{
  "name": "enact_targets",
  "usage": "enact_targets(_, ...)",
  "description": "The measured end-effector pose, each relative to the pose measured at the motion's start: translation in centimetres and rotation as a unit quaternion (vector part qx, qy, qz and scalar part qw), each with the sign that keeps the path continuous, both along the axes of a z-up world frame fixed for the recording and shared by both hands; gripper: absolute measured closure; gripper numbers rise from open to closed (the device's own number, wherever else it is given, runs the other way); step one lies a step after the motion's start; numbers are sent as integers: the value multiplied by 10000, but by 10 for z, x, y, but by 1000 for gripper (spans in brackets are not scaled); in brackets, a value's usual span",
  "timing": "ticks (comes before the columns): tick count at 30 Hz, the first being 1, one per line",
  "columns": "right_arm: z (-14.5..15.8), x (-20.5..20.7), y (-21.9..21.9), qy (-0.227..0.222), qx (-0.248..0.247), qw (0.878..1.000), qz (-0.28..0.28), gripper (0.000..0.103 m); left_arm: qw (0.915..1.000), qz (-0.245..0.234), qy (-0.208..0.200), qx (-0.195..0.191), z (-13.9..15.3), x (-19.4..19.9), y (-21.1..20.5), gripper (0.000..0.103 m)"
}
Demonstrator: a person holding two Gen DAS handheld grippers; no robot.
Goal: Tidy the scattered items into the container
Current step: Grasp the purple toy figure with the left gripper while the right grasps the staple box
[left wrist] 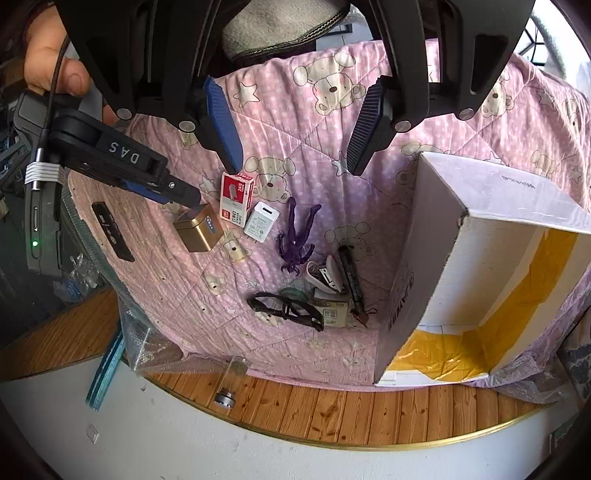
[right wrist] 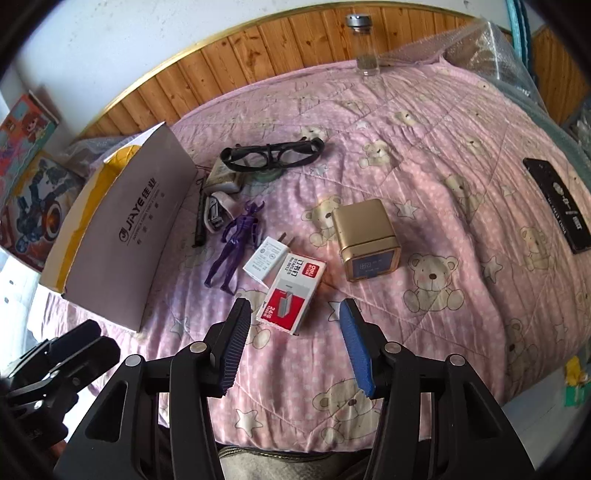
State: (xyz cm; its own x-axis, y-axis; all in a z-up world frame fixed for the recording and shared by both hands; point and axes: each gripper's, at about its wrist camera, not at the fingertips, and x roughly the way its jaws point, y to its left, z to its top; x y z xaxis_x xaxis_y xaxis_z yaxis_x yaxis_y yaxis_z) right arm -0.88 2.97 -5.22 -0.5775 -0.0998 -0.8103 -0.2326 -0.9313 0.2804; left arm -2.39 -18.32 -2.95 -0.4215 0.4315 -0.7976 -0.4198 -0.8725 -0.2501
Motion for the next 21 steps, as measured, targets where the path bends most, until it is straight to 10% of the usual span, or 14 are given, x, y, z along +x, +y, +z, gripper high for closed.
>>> enact_targets(21, -58, -45, 8, -400, -685, 9954, 529, 49, 9963, -76, -662, -534, -86, -96, 55, 43)
